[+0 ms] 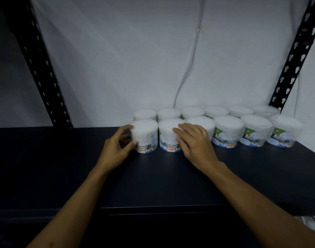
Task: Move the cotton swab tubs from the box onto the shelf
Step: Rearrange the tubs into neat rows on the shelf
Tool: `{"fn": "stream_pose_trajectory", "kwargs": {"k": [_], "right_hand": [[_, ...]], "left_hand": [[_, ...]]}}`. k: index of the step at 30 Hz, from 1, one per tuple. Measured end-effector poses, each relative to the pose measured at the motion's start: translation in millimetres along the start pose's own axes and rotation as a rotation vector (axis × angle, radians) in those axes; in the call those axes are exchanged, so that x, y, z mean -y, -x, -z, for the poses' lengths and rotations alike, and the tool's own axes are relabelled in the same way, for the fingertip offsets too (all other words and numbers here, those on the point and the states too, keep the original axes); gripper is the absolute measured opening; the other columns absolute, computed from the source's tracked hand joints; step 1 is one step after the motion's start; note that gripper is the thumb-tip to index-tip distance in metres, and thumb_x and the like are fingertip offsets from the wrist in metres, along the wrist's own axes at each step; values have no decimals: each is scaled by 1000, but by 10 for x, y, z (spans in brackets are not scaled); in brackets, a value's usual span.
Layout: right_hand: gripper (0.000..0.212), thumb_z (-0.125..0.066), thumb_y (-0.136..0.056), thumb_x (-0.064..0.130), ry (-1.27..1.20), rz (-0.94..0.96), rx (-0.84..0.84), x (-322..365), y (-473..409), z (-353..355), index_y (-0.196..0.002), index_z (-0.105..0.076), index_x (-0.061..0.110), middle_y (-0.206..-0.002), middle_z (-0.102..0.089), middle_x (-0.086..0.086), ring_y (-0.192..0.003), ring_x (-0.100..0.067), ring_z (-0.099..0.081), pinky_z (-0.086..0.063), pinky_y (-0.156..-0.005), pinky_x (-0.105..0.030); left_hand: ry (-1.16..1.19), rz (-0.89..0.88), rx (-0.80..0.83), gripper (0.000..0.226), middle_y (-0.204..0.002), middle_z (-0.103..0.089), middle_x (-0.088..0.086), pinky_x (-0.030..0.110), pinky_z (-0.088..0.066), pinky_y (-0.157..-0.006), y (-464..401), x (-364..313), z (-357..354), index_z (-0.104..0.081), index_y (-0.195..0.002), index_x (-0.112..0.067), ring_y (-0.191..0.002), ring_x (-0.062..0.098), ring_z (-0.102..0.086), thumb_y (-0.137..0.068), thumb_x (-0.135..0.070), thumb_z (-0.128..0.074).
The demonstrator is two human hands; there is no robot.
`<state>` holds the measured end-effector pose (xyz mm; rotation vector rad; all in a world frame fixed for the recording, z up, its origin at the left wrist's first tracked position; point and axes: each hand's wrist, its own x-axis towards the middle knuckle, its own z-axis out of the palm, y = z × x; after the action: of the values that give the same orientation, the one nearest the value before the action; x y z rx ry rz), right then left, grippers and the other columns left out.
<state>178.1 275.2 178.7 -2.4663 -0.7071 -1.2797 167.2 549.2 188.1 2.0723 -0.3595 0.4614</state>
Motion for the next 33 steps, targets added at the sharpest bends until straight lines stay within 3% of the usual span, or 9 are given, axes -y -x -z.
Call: {"fn": "stream_pose_trajectory", "kwargs": {"k": [6, 10, 25, 33], "right_hand": [[32, -52, -90, 23, -1, -15, 20, 9, -2, 17, -119, -65, 15, -121, -65, -8, -115, -22, -56, -30, -103, -33], [32, -53, -90, 23, 1, -22, 27, 2, -1, 13, -119, -64, 15, -121, -65, -8, -116, -22, -55, -29, -104, -32], [38, -50, -89, 20, 34, -34, 108, 26, 22, 45, -127, -57, 17, -130, -58, -6, -124, -19, -48, -22, -110, -32], [42, -48, -89, 21, 38, -39, 146, 51, 27, 58, -131, -53, 17, -137, -53, -8, -132, -22, -44, -26, -113, -40]], "left_hand": [[-18, -4, 7, 51, -126, -60, 6, 12, -45, -80, 2, -14, -8, -44, -130, -36, -101, 1, -57, -87, -22, -67], [-24, -8, 8, 51, -124, -61, 6, 8, -44, -77, 2, -11, -5, -44, -131, -36, -98, -3, -56, -87, -22, -66], [-33, -2, 13, 51, -124, -60, 5, 8, -44, -73, -1, 1, -11, -42, -130, -39, -101, 3, -57, -87, -25, -65], [-55, 2, 13, 50, -123, -61, 6, 11, -45, -76, 8, 0, -9, -41, -130, -40, -100, 2, -57, -88, -27, -65]]}}
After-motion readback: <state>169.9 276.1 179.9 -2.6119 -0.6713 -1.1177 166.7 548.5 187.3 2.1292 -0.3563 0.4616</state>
